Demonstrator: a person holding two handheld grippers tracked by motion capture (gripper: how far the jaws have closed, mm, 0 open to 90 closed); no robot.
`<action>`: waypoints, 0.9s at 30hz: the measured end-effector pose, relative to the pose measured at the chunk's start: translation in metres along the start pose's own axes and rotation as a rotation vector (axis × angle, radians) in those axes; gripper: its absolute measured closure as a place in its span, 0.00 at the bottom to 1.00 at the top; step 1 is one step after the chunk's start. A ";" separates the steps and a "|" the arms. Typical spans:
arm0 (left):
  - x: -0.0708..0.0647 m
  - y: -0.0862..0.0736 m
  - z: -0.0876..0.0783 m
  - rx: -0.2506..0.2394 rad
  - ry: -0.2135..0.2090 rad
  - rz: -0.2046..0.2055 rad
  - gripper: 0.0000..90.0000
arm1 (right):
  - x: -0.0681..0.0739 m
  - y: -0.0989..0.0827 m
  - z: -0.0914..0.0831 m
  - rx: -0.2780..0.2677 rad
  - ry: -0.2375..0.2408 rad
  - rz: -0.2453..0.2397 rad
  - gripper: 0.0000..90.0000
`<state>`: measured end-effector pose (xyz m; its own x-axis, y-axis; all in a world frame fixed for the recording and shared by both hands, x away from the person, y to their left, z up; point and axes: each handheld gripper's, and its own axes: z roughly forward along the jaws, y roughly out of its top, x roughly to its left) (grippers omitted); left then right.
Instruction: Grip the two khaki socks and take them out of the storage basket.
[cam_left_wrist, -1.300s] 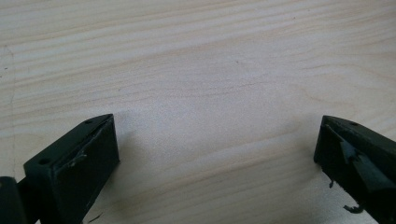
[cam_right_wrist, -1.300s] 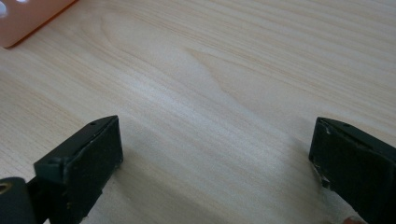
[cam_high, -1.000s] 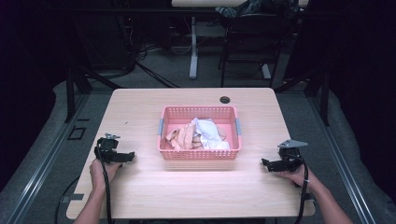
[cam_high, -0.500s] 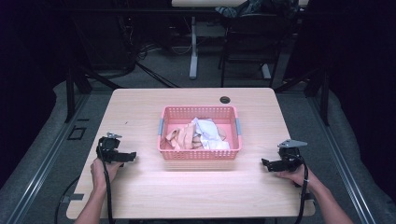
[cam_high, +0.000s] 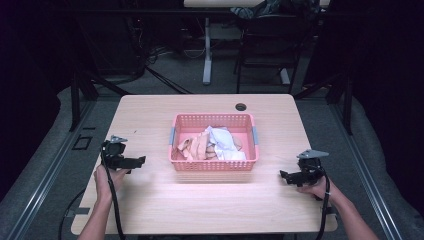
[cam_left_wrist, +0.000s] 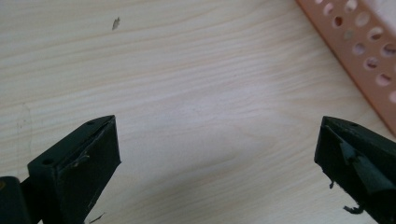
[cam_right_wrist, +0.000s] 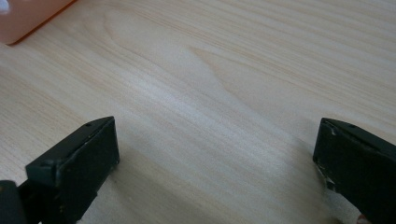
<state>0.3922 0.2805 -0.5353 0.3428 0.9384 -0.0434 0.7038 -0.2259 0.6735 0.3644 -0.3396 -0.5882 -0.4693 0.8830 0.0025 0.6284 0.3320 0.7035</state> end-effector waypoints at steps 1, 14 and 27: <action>-0.002 0.004 -0.003 -0.008 -0.014 0.000 0.00 | 0.000 0.000 0.000 0.002 0.005 0.003 0.00; -0.022 0.028 -0.014 -0.011 -0.073 0.058 0.00 | 0.000 0.001 0.000 0.007 0.008 -0.002 0.00; -0.042 0.060 -0.017 -0.003 -0.129 0.112 0.00 | 0.001 0.000 0.000 0.002 0.003 -0.005 0.00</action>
<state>0.4094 0.2317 -0.4809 0.4957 0.8663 -0.0620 0.6552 -0.3262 0.6814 0.3645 -0.3389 -0.5881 -0.4746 0.8802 0.0010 0.6271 0.3374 0.7021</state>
